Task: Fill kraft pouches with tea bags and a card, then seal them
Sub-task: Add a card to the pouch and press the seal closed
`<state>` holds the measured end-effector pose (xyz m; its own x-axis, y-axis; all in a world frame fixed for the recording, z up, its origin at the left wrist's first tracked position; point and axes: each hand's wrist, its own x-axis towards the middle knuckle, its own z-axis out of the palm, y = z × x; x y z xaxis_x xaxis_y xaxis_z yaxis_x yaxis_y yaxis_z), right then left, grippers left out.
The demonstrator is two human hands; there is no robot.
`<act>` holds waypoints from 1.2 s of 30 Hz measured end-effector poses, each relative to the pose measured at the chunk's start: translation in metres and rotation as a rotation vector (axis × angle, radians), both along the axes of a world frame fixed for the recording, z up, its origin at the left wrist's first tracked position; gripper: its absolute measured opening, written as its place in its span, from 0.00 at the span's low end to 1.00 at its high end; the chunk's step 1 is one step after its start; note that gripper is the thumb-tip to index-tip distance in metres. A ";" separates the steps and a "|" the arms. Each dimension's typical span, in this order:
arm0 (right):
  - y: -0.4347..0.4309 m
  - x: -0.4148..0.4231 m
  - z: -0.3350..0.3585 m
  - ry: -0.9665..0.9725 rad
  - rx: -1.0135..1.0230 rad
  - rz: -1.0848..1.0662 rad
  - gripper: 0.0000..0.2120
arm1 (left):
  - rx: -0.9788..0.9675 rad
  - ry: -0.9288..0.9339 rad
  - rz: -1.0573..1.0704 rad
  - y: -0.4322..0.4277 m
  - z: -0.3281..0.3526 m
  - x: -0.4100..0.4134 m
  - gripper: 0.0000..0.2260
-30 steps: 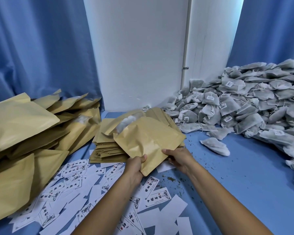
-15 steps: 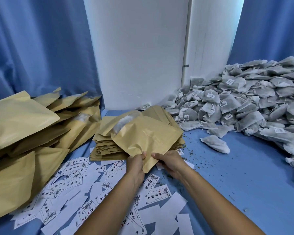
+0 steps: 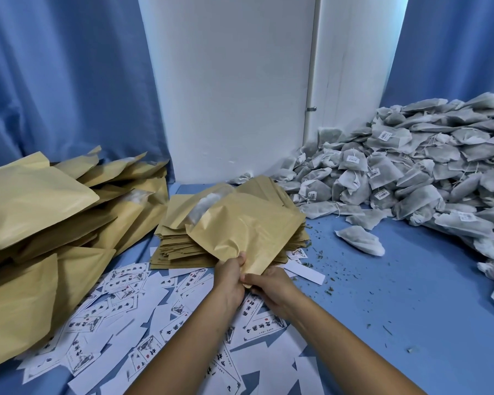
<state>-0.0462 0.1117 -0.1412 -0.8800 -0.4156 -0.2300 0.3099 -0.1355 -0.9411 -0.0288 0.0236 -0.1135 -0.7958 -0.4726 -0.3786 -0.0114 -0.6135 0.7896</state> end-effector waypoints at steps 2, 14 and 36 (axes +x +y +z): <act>0.000 0.001 -0.001 0.032 0.016 -0.006 0.05 | 0.003 0.013 -0.016 0.000 0.001 0.001 0.05; 0.007 -0.025 0.021 -0.042 -0.129 -0.145 0.06 | -0.056 0.023 -0.071 -0.012 0.006 0.010 0.07; 0.033 -0.082 0.038 -0.073 -0.081 -0.273 0.12 | -0.417 -0.060 -0.091 -0.052 0.009 0.033 0.10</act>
<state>-0.1280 0.1452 -0.1036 -0.9441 -0.1856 -0.2724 0.3182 -0.2971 -0.9003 0.0040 -0.0288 -0.1043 -0.8238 -0.5236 -0.2173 -0.1044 -0.2367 0.9660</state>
